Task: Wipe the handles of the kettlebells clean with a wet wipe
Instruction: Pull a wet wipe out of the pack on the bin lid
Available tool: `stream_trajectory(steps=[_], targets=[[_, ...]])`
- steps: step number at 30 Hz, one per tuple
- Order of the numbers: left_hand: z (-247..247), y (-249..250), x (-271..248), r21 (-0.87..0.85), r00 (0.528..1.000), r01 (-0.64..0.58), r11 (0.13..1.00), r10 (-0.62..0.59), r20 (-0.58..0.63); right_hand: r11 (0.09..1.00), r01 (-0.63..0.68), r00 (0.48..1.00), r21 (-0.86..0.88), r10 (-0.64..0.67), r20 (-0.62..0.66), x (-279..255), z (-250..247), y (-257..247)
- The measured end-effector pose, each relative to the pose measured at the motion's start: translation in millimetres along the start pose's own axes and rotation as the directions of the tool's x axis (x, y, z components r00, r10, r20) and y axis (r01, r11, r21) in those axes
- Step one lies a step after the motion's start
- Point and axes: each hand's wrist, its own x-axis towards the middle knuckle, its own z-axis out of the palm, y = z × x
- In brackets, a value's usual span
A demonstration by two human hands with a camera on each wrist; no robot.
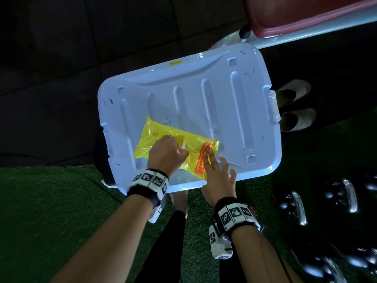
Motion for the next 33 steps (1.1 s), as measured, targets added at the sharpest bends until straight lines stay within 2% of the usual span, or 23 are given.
stream_trajectory(steps=[5, 7, 8, 9, 11, 12, 13, 15, 17, 19, 22, 25, 27, 29, 30, 32, 33], targets=[[-42.8, -47.6, 12.0, -0.016, 0.999, 0.044, 0.999, -0.045, -0.019, 1.000, -0.021, 1.000, 0.014, 0.021, 0.006, -0.5, -4.4, -3.5], [-56.6, -65.6, 17.6, -0.019, 0.998, 0.061, 0.998, -0.061, -0.007, 0.994, -0.060, 0.995, 0.091, 0.068, -0.080, 1.0, -11.0, -9.9], [-61.1, -72.1, 20.6, -0.026, 0.998, 0.060, 0.998, -0.059, 0.021, 0.987, -0.068, 0.979, 0.144, 0.094, -0.182, 2.9, -13.4, -14.1], [-64.2, -77.3, 23.6, -0.040, 0.997, 0.042, 0.998, -0.039, 0.060, 0.981, -0.051, 0.944, 0.186, 0.108, -0.312, 4.2, -14.7, -20.0], [-66.6, -81.3, 28.1, -0.091, 0.989, -0.015, 0.996, 0.028, 0.148, 0.980, 0.047, 0.825, 0.193, 0.071, -0.561, 7.1, -11.9, -34.2], [-66.9, -82.0, 29.2, -0.128, 0.982, -0.037, 0.991, 0.059, 0.177, 0.981, 0.089, 0.780, 0.174, 0.040, -0.625, 10.6, -8.5, -42.4], [-66.4, -82.2, 29.8, -0.162, 0.978, -0.049, 0.986, 0.080, 0.191, 0.981, 0.111, 0.767, 0.162, 0.020, -0.642, 14.9, -6.2, -51.6], [-65.2, -81.9, 30.5, -0.205, 0.978, -0.050, 0.977, 0.090, 0.187, 0.971, 0.111, 0.810, 0.214, 0.036, -0.585, 24.6, -2.5, -69.2], [-63.4, -83.9, 31.4, -0.225, 0.980, -0.040, 0.973, 0.082, 0.180, 0.949, 0.062, 0.855, 0.309, 0.109, -0.507, 33.5, -1.1, -82.1], [-61.0, -87.1, 31.7, -0.229, 0.981, -0.035, 0.973, 0.076, 0.176, 0.899, 0.012, 0.860, 0.437, 0.213, -0.463, 40.5, -2.9, -90.0], [-58.0, -90.4, 30.2, -0.254, 0.982, -0.014, 0.967, 0.061, 0.179, 0.708, -0.014, 0.872, 0.706, 0.354, -0.338, 47.8, -3.6, -93.7], [-56.0, -92.3, 28.9, -0.299, 0.984, -0.011, 0.954, 0.064, 0.168, 0.513, -0.014, 0.868, 0.859, 0.433, -0.244, 48.3, -4.3, -87.1], [-54.7, -94.8, 27.8, -0.320, 0.983, -0.003, 0.947, 0.063, 0.175, 0.333, 0.048, 0.871, 0.942, 0.447, -0.203, 37.4, -9.9, -79.9], [-53.7, -97.6, 26.6, -0.333, 0.980, -0.012, 0.943, 0.078, 0.184, 0.106, 0.133, 0.898, 0.985, 0.408, -0.166, 16.6, -18.3, -74.0], [-53.3, -98.6, 26.1, -0.335, 0.979, -0.021, 0.942, 0.087, 0.185, -0.053, 0.188, 0.910, 0.981, 0.386, -0.153, 5.0, -21.6, -70.7], [-53.0, -99.3, 25.3, -0.334, 0.978, -0.030, 0.942, 0.096, 0.184, -0.362, 0.304, 0.909, 0.881, 0.388, -0.154, -15.2, -24.6, -58.7], [-53.4, -99.0, 24.7, -0.333, 0.978, -0.030, 0.942, 0.097, 0.186, -0.443, 0.346, 0.896, 0.827, 0.417, -0.152, -22.1, -24.3, -49.9]])
